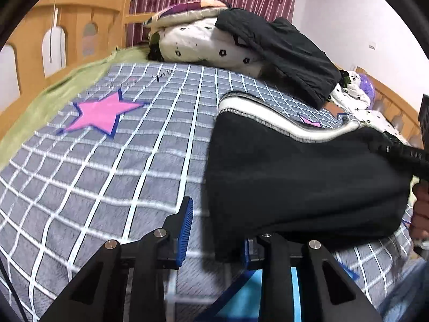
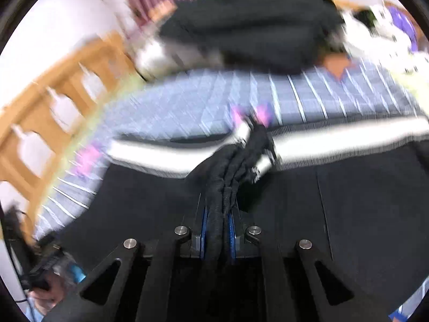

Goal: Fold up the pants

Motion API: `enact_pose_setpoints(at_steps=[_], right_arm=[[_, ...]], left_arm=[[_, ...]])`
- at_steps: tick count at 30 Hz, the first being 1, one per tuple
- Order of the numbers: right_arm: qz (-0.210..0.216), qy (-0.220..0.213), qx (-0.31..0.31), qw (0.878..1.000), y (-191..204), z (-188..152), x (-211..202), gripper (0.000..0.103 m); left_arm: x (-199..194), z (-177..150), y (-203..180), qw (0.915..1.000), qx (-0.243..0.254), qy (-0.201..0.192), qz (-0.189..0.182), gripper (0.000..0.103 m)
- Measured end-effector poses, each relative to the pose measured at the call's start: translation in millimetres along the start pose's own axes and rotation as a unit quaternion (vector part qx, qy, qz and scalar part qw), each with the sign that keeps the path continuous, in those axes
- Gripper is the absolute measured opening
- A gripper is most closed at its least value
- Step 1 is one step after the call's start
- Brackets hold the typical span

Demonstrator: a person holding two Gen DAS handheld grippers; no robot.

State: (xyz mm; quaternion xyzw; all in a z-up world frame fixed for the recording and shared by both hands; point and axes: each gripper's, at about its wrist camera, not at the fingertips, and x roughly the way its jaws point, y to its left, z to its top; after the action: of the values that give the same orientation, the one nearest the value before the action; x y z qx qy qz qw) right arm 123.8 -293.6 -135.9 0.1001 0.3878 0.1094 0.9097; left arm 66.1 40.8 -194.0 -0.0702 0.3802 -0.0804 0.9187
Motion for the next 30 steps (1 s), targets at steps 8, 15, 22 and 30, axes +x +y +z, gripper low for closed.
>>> enact_pose_setpoints(at_steps=[8, 15, 22, 30], right_arm=[[-0.071, 0.085, -0.048, 0.993, -8, -32, 51, 0.035], [-0.073, 0.002, -0.069, 0.995, 1, -39, -19, 0.036], [-0.103, 0.064, -0.119, 0.985, 16, -75, 3, 0.030], [-0.101, 0.047, -0.139, 0.984, 27, -75, -33, 0.034]], left_arm=[[-2, -13, -5, 0.9989, 0.031, 0.028, 0.022, 0.042], [-47, -26, -9, 0.9970, 0.069, -0.008, -0.036, 0.053], [7, 23, -50, 0.9972, 0.068, 0.031, -0.008, 0.057], [-2, -8, -70, 0.9953, 0.085, 0.043, 0.014, 0.062]])
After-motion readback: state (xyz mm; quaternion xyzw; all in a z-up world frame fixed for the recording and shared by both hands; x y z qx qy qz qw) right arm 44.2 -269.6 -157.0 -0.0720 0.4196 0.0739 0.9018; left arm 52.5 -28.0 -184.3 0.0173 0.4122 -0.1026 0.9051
